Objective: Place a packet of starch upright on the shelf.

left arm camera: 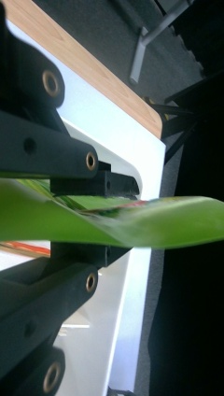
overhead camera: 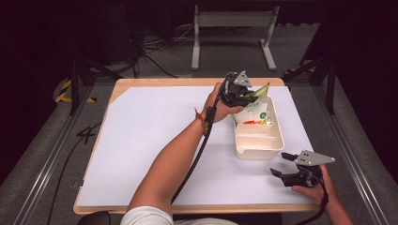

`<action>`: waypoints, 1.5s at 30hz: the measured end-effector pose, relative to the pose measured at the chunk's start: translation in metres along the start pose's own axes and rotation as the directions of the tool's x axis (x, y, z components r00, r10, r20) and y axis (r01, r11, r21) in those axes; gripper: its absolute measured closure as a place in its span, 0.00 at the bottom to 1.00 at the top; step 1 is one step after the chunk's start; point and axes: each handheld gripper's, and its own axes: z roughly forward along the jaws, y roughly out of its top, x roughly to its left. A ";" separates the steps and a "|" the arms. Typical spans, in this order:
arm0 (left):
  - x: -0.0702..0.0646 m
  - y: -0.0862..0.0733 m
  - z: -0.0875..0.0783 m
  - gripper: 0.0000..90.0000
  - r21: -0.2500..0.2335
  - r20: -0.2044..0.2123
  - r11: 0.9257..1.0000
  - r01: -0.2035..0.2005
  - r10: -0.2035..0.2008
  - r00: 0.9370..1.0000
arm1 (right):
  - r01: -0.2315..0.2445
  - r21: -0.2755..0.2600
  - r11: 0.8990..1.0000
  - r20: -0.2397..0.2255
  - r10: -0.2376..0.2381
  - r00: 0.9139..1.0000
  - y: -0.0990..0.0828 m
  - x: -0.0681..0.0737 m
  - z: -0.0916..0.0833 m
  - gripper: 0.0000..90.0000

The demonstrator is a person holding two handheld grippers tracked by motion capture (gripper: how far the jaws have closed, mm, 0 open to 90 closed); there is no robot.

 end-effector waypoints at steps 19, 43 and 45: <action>0.005 -0.019 -0.016 0.76 0.039 -0.004 0.999 -0.006 0.006 1.000 | 0.001 0.007 1.000 -0.002 -0.001 1.000 0.000 0.001 0.001 0.25; -0.007 -0.004 -0.018 0.64 0.058 -0.062 0.997 -0.056 0.059 0.996 | 0.004 0.006 1.000 0.001 -0.004 1.000 0.000 0.001 0.000 0.25; -0.007 -0.003 -0.022 0.61 0.054 -0.073 0.997 -0.062 0.066 0.995 | 0.000 0.002 1.000 0.002 0.000 1.000 0.000 0.001 0.000 0.25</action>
